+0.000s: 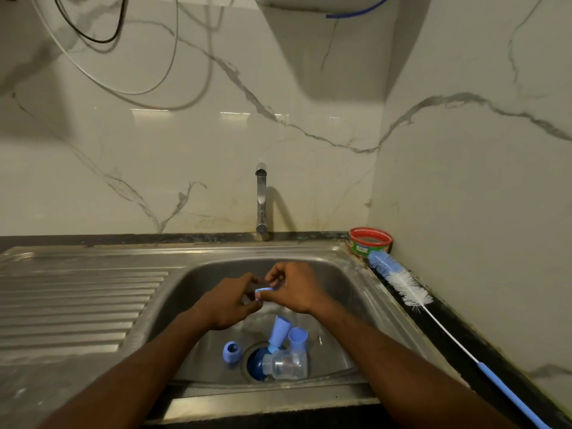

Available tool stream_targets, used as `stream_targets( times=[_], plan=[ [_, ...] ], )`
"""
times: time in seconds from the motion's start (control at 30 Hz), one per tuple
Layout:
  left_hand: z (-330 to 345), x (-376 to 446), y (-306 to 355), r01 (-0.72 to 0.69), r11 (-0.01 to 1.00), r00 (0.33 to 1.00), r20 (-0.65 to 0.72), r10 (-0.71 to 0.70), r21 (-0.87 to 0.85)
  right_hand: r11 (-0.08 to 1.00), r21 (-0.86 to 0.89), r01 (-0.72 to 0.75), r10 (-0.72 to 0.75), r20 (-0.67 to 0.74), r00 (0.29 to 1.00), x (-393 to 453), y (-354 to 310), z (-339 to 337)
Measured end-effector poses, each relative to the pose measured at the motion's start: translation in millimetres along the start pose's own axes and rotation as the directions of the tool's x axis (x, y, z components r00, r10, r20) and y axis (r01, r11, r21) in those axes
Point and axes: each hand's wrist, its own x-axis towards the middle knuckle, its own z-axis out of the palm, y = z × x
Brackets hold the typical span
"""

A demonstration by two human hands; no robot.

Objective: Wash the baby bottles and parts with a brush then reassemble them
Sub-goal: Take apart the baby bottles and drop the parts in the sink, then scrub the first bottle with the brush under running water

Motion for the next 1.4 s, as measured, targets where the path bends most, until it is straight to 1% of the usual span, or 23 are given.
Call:
stream_targets(
  times=[0.1,0.2,0.27,0.33,0.4,0.43,0.5,0.6,0.7,0.77,0.8,0.9,0.93,1.0,1.03,1.13,1.27,1.33,1.4],
  plan=[
    [0,-1,1,0.038,0.998,0.999,0.037,-0.040,0.042,1.000,-0.019,-0.008,0.007,-0.053,0.999,1,2,-1],
    [-1,-2,5,0.064,0.987,0.995,0.062,-0.074,0.148,0.992,-0.123,-0.015,0.014,-0.015,1.000,1,5,-2],
    [-4,-1,9,0.054,0.978,0.998,0.023,-0.060,0.202,0.981,-0.188,-0.040,0.043,0.012,0.999,1,8,-2],
    [-10,5,14,0.033,0.966,0.998,-0.061,-0.018,0.255,0.966,-0.253,-0.056,0.066,0.033,0.997,2,10,0],
    [-20,18,20,0.014,0.943,0.991,-0.128,0.031,0.332,0.952,-0.297,-0.072,0.094,0.060,0.994,4,13,2],
    [-25,29,24,0.010,0.925,0.989,-0.140,0.047,0.380,0.947,-0.311,-0.081,0.106,0.065,0.992,5,15,3],
    [-37,57,29,0.009,0.857,0.988,-0.136,0.071,0.515,0.935,-0.342,-0.090,0.120,0.066,0.991,8,18,2],
    [-54,98,30,0.014,0.666,0.991,-0.099,0.090,0.746,0.917,-0.389,-0.090,0.129,0.075,0.989,12,20,1],
    [-61,124,27,0.032,0.506,0.994,-0.082,0.077,0.862,0.906,-0.414,-0.093,0.147,0.101,0.984,15,22,2],
    [-61,134,22,0.068,0.445,0.994,-0.098,0.045,0.893,0.901,-0.429,-0.067,0.130,0.118,0.984,17,22,3],
    [-59,137,20,0.100,0.441,0.993,-0.118,0.014,0.892,0.898,-0.437,-0.056,0.123,0.125,0.985,18,21,3],
    [-48,133,13,0.191,0.472,0.982,-0.169,-0.090,0.861,0.898,-0.437,-0.049,0.118,0.133,0.984,17,20,3],
    [-42,130,10,0.225,0.506,0.974,-0.180,-0.137,0.833,0.896,-0.443,-0.045,0.117,0.135,0.984,17,19,3],
    [-30,121,4,0.281,0.632,0.959,-0.190,-0.209,0.723,0.890,-0.453,-0.045,0.119,0.137,0.983,15,18,2],
    [-28,118,1,0.297,0.668,0.955,-0.196,-0.224,0.683,0.889,-0.455,-0.050,0.127,0.141,0.982,16,17,2],
    [-38,111,-5,0.334,0.651,0.941,-0.206,-0.267,0.682,0.884,-0.462,-0.071,0.164,0.165,0.973,14,14,-1],
    [-43,92,-5,0.354,0.722,0.935,-0.199,-0.294,0.594,0.873,-0.481,-0.082,0.190,0.182,0.965,8,10,-6],
    [-35,77,-6,0.392,0.771,0.918,-0.157,-0.365,0.502,0.871,-0.483,-0.089,0.196,0.174,0.965,6,6,-6],
    [-28,65,-2,0.387,0.814,0.907,-0.023,-0.420,0.434,0.859,-0.504,-0.093,0.198,0.159,0.967,4,2,-6]
  ],
)
